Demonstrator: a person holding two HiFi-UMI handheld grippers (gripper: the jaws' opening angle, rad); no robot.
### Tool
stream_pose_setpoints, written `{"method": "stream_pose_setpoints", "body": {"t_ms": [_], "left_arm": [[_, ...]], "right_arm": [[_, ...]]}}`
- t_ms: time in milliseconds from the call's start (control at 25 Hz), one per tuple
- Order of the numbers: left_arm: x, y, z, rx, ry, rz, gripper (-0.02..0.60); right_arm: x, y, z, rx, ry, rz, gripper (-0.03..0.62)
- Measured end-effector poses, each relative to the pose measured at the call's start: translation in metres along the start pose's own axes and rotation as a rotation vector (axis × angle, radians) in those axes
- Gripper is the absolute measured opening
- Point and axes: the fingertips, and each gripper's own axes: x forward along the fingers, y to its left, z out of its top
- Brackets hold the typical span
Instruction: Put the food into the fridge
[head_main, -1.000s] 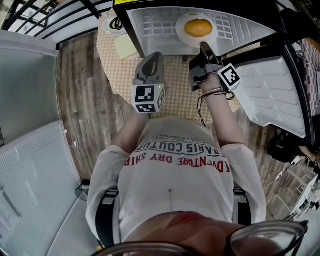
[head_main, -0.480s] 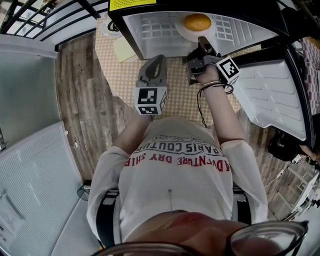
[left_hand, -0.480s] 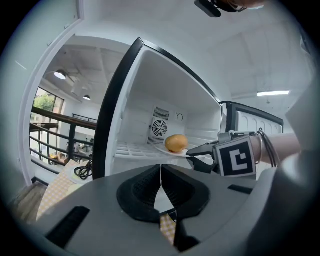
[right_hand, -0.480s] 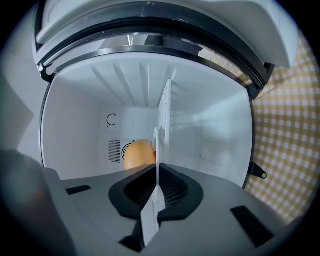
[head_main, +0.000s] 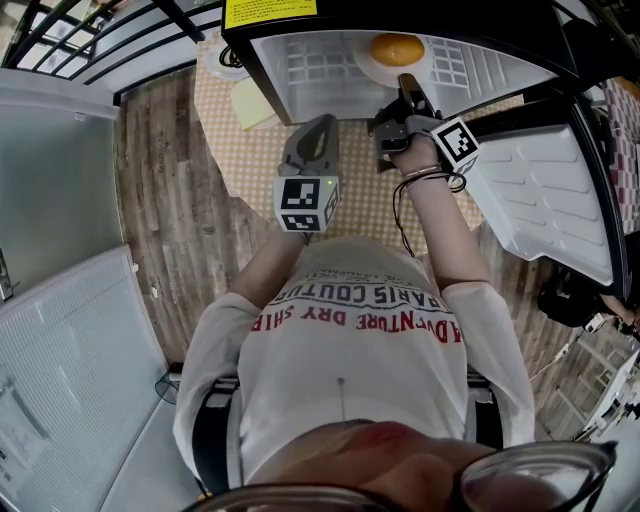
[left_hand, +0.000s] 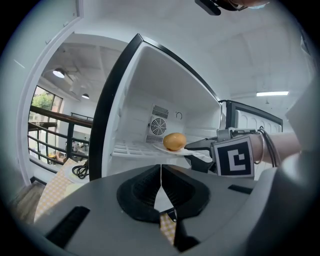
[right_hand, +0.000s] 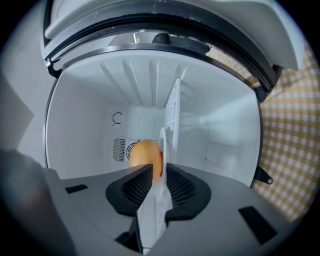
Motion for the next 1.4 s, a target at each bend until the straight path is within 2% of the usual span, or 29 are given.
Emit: {"method": "stream_pose_setpoints", "body": {"t_ms": [120, 200, 480, 520, 600, 680, 840, 920, 1080, 1160, 1240, 1400], "left_arm": [[-0.001, -0.001, -0.001, 0.001, 0.000, 0.000, 0.028], [-0.003, -0.002, 0.000, 0.003, -0.003, 0.000, 0.028], [-0.009, -0.003, 0.006, 0.009, -0.021, 0.002, 0.028], [-0.010, -0.004, 0.008, 0.010, -0.025, 0.002, 0.028], [-0.012, -0.006, 0.013, 0.014, -0.034, -0.001, 0.028], [-0.013, -0.009, 0.017, 0.017, -0.044, -0.007, 0.028], [-0.017, -0.015, 0.024, 0.019, -0.061, -0.017, 0.028], [-0.018, -0.017, 0.024, 0.019, -0.062, -0.018, 0.027], [-0.020, -0.018, 0.020, 0.017, -0.061, -0.015, 0.028], [-0.021, -0.019, 0.019, 0.017, -0.062, -0.014, 0.028], [-0.023, -0.021, 0.017, 0.017, -0.062, -0.014, 0.027], [-0.029, -0.027, 0.009, 0.010, -0.048, -0.020, 0.027]], "right_arm": [[0.000, 0.010, 0.000, -0.031, 0.011, 0.042, 0.172], [-0.003, 0.012, 0.001, -0.049, 0.015, 0.046, 0.218], [-0.028, 0.012, -0.002, -0.093, 0.050, 0.113, 0.224], [-0.033, 0.011, -0.004, -0.121, 0.061, 0.118, 0.208], [-0.046, 0.008, -0.009, -0.214, 0.081, 0.115, 0.056], [-0.058, 0.003, -0.014, -0.293, 0.100, 0.114, 0.031], [-0.073, -0.001, -0.034, -0.412, 0.162, 0.146, 0.025], [-0.080, -0.005, -0.047, -0.579, 0.215, 0.140, 0.025], [-0.092, -0.005, -0.072, -1.072, 0.298, 0.188, 0.025], [-0.097, -0.001, -0.080, -1.234, 0.311, 0.215, 0.025], [-0.101, 0.004, -0.085, -1.336, 0.310, 0.236, 0.025], [-0.109, 0.008, -0.090, -1.427, 0.303, 0.256, 0.025]]}}
